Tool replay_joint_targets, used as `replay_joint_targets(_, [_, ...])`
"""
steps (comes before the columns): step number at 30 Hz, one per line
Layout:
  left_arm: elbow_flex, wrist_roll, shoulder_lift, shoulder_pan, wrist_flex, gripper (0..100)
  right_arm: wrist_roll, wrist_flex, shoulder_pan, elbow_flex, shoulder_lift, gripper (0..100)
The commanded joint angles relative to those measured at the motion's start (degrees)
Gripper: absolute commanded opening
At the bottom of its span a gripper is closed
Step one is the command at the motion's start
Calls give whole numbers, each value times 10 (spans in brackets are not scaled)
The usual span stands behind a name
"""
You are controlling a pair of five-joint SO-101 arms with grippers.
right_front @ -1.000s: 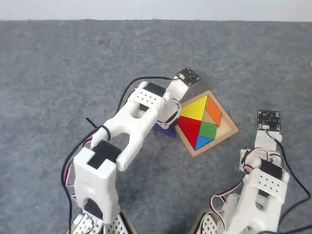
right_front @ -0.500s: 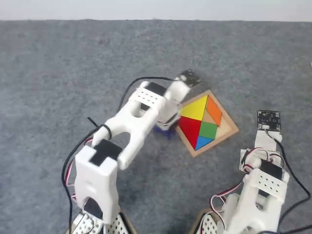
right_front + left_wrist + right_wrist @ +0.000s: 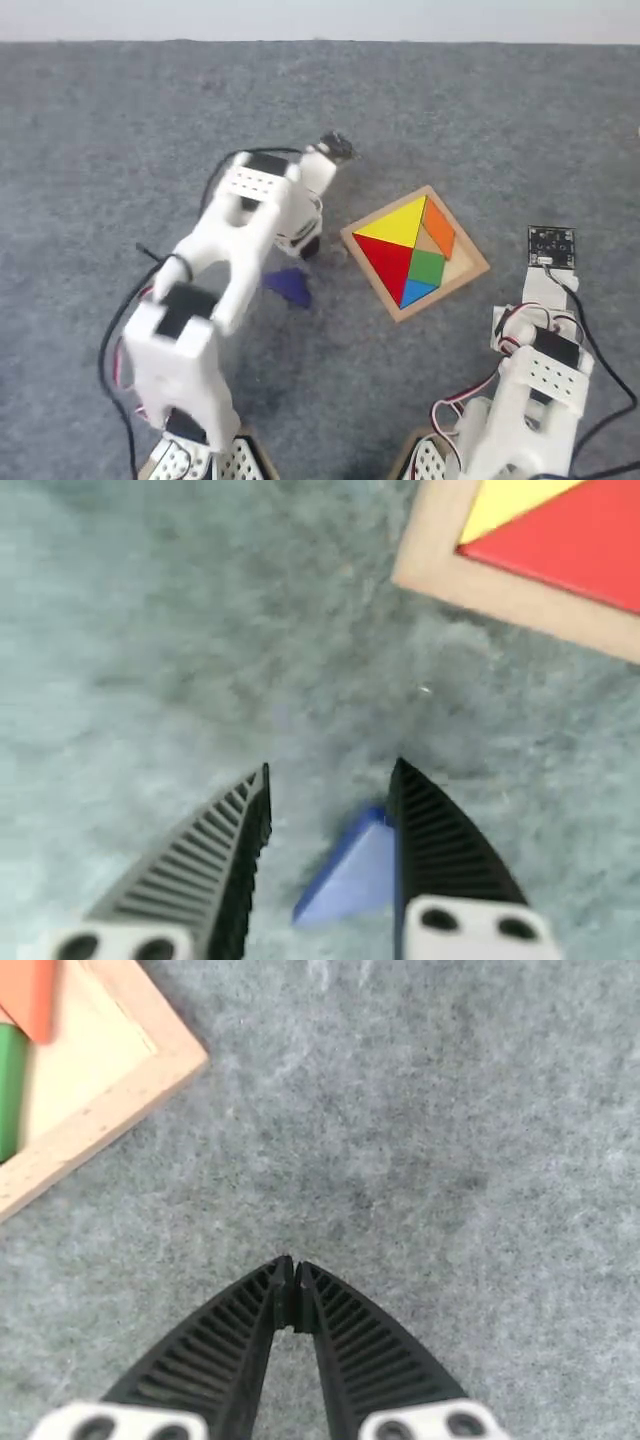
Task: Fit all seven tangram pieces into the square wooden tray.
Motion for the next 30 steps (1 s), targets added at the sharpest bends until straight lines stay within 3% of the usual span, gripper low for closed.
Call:
replay_joint_targets(1, [68, -11, -201, -16, -22, 190, 4, -12, -6, -8, -15, 8])
replay_joint_targets(3, [138, 6, -264, -20, -48, 216, 5, -12, -6, -8, -15, 8])
replay_joint_targets(8, [246, 168, -280, -16, -84, 285, 4, -12, -22, -11, -15, 8])
replay_joint_targets(16, [198, 408, -150, -19, -74, 330, 4, -11, -27, -7, -15, 8])
replay_joint_targets(23, [100, 418, 5, -28, 7, 328, 4, -10, -27, -7, -14, 8])
replay_joint_targets(30, [65, 309, 55, -36, 69, 289, 6, -10, -27, -7, -14, 8])
